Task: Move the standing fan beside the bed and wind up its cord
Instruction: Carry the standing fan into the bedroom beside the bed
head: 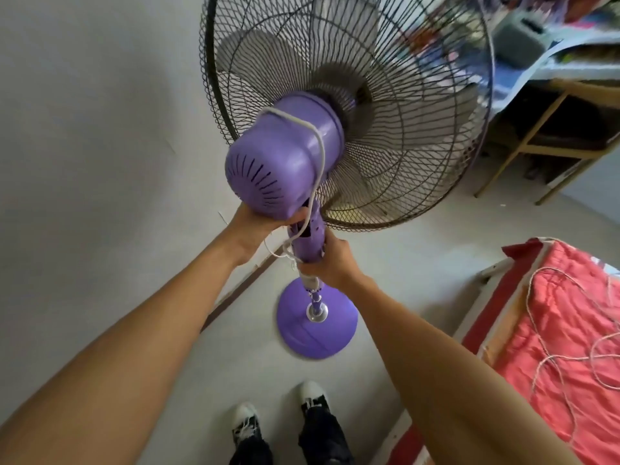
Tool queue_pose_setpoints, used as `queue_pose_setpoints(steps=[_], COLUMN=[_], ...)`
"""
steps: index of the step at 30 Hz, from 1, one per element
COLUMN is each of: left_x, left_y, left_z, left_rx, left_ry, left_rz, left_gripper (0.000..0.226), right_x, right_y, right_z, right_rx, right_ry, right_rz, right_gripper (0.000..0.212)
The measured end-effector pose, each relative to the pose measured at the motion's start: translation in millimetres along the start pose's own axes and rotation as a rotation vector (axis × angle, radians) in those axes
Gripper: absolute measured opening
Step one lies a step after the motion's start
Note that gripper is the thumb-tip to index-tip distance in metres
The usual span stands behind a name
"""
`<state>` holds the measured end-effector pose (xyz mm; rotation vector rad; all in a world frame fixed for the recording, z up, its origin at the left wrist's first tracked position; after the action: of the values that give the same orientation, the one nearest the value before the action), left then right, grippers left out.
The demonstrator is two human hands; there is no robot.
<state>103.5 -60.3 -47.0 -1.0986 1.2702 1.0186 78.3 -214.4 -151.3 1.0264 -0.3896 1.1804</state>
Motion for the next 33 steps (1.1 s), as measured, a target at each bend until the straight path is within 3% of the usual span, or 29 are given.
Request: queue_pose_setpoints(steps=[7, 12, 17, 26, 33], left_x=[-22, -59, -99, -142, -160], left_y=[47, 86, 165, 307, 447], left_z=[42, 71, 99, 134, 172], left_rx=[-0.233, -0.356, -0.471, -0.646, -0.853], left_ry=[0.110, 0.086, 0.018, -0.015, -0.051], left_rz=[-0.009, -0.026, -0.075, -0.126, -0.133], left_gripper=[0.060, 0.052, 0.032, 0.025, 0.033], right_x=[40, 84, 119, 140, 153], right_y=[32, 66, 135, 253, 350], right_z=[-35, -54, -89, -158, -242], right_rx=[-0.032, -0.003, 0.074, 0.200, 0.343], right_ry=[0.079, 0.136, 0.190, 0.219, 0.288], right_rz=[0.089, 0.174, 0.246, 0.388, 0.533], right_gripper=[0.065, 0.067, 0.066, 0.067, 0.063])
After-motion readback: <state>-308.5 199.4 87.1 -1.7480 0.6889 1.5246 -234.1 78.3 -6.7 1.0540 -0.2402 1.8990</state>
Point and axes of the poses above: each hand's wrist, its own y-axis away from the middle knuckle, its own z-axis out of the back of the hand, x = y × z, the point moved 6 cm from there along -y, towards the middle knuckle, and after that the axes turned 11 degrees about -z, right-handed, at the moved point
